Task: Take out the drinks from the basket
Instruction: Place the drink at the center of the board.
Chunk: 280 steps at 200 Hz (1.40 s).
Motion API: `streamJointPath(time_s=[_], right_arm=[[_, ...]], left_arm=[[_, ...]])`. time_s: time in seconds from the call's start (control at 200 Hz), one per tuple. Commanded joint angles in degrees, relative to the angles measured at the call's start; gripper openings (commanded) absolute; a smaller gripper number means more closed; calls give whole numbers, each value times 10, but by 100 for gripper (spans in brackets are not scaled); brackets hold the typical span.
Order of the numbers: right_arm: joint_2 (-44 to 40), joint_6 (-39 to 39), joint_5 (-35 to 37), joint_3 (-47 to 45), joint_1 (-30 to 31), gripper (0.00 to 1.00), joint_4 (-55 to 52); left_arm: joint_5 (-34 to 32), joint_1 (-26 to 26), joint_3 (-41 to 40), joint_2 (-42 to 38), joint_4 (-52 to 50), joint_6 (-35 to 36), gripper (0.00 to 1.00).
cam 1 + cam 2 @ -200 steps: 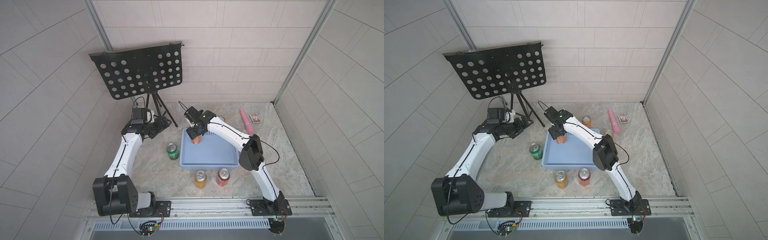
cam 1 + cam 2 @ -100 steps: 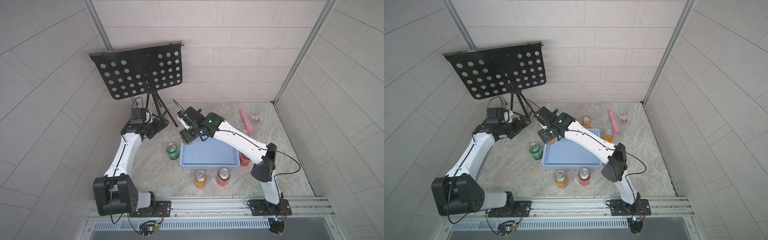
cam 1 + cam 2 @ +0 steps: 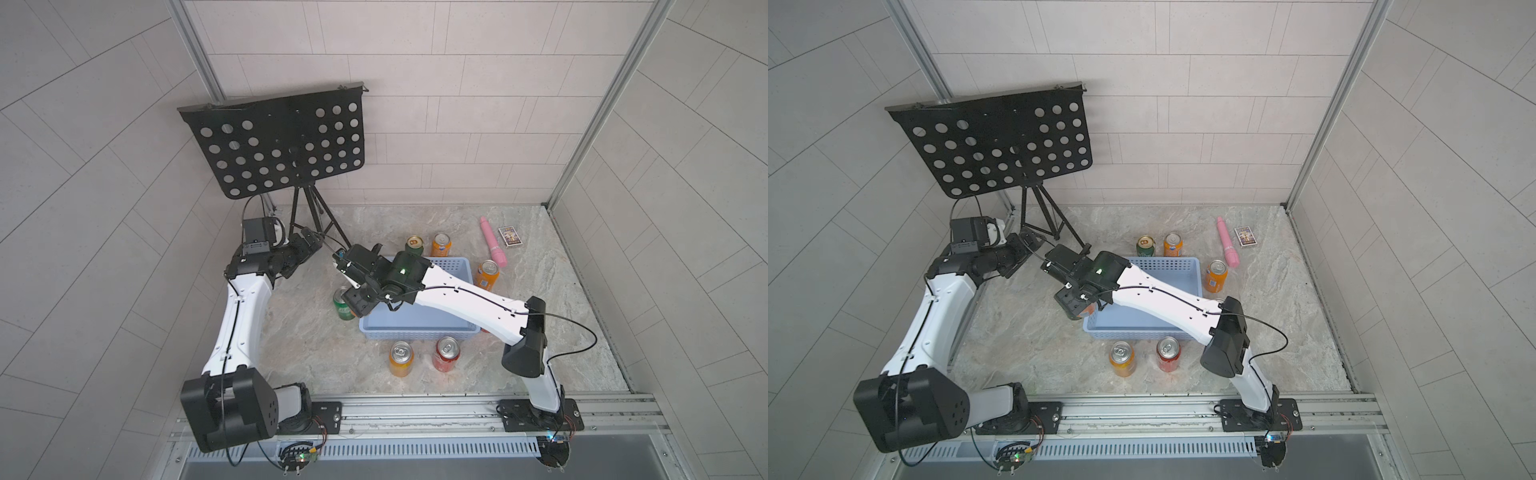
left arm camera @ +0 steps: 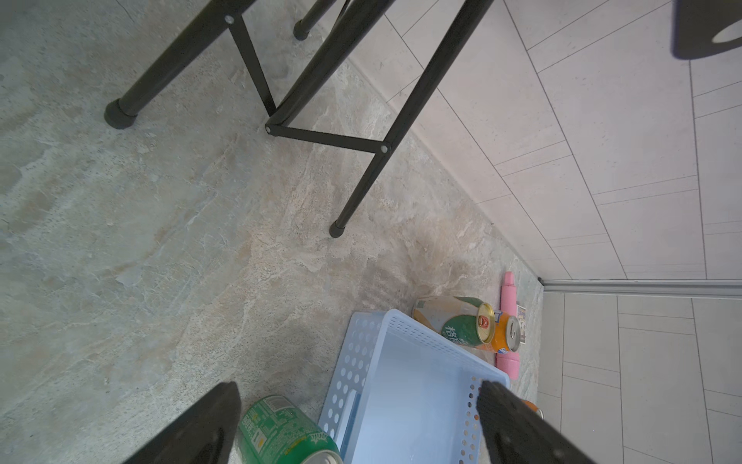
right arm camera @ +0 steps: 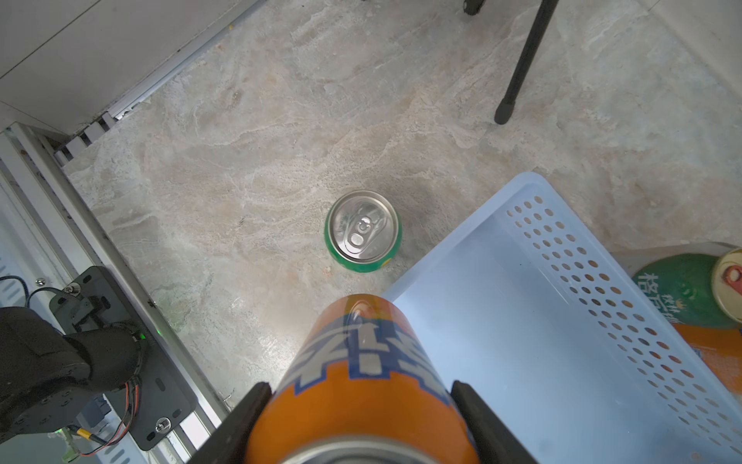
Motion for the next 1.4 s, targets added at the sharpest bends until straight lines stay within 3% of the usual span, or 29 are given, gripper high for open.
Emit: streamJointPath(time_s=[0.0,0.51,1.076,1.306,1.396], right_arm=[[9,14,24,10,19,27,34],[86,3,55,-17,59,26,86],[123,10,23,-71,59,27,163],[126,10,15,-85,59,39,169],[125,11,17,-90,59,55,166]], left_arm=[[-4,5,5,-17,1,-3,100],[-5,42,-12,-21,7,17,100],[28,67,-31,-9,27,23,100],[34,69,-34,-9,28,24,100],[35,69,-36,-9,27,24,100]])
